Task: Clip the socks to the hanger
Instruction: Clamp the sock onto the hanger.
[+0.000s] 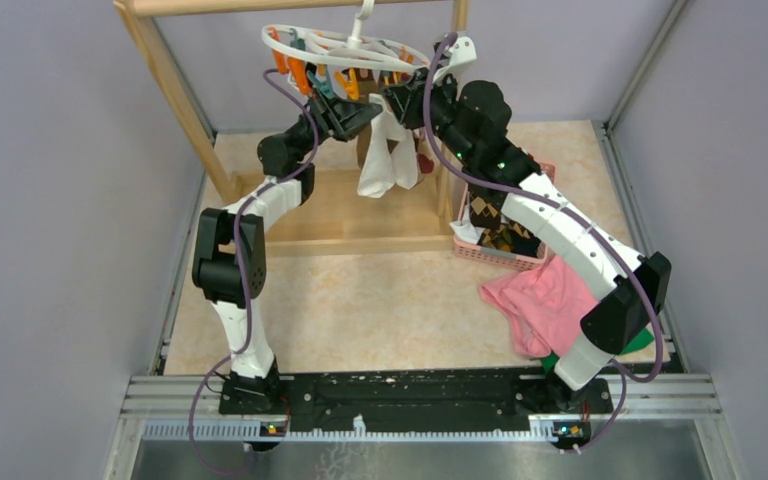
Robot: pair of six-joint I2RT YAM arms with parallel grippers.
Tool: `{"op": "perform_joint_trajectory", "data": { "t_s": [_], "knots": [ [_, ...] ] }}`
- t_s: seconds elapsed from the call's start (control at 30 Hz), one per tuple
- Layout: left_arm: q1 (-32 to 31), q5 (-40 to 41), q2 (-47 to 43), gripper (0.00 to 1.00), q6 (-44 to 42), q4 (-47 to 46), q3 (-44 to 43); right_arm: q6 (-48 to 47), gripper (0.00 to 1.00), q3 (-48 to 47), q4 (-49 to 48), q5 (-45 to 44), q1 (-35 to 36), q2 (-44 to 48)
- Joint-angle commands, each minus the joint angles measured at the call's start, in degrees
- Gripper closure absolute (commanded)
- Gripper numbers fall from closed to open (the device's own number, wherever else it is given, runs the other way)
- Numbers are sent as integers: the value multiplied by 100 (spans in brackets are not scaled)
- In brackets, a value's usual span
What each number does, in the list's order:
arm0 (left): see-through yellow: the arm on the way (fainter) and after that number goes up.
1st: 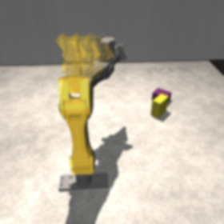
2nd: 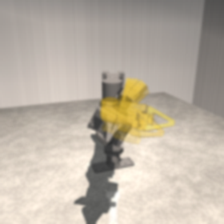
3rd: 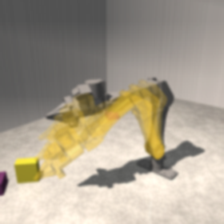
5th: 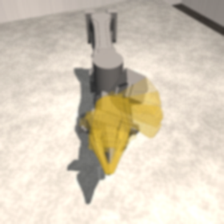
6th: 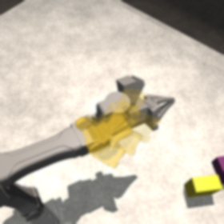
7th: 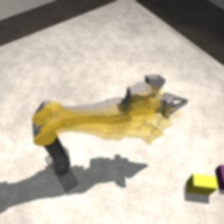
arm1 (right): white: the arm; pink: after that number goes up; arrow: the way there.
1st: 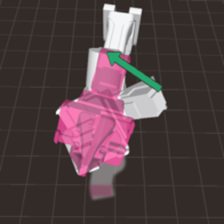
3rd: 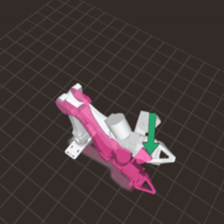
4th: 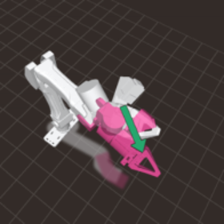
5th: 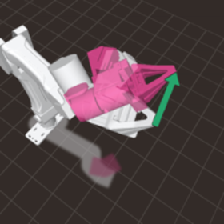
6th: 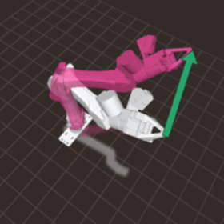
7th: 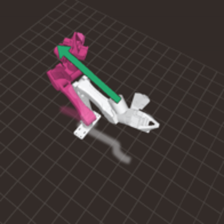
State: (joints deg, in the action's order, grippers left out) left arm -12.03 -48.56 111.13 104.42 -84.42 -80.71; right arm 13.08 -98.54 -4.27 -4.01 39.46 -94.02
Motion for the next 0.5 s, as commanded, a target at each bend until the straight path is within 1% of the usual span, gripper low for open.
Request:
{"op": "perform_joint_trajectory", "data": {
  "t_s": [0.0, 0.33, 0.47],
  "knots": [
    [43, 270, -92, 100, 274, -1836, -314, -33, 100, 80, -12, 180, -59, 287],
    [25, 344, -55, 100, 417, -1833, -381, -52, 100, 102, -64, 166, -63, 267],
    [25, 351, -43, 100, 425, -1835, -290, -41, 100, 281, -292, 127, -67, 385]
  ]
}}
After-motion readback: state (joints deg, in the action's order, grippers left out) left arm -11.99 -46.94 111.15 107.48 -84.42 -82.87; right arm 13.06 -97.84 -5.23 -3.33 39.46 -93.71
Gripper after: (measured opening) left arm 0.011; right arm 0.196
